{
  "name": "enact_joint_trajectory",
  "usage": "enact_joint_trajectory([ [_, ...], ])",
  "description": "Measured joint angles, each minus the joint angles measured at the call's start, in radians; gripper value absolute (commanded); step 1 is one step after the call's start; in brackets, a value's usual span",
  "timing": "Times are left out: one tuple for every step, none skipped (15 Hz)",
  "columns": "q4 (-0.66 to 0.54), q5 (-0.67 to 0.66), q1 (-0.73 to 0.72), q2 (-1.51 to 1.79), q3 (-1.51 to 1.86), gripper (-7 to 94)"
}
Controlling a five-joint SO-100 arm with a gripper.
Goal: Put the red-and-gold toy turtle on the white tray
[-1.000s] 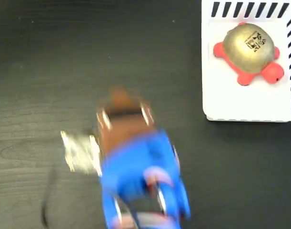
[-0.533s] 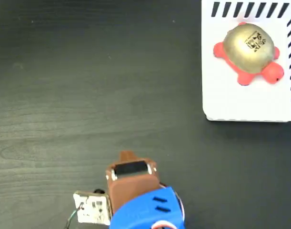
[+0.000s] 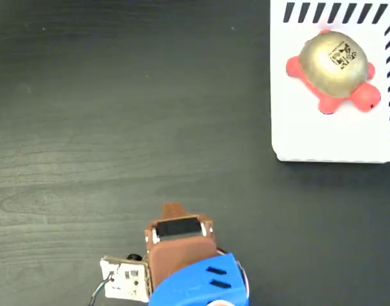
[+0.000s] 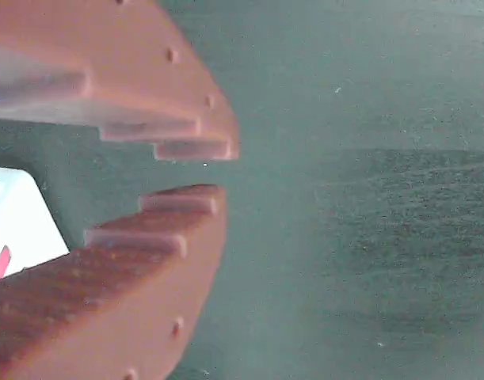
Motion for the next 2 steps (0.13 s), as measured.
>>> enact_joint_trajectory([
  [0.000, 0.000, 0.000, 0.000, 0.000, 0],
  [0.000, 0.000, 0.000, 0.000, 0.000, 0],
])
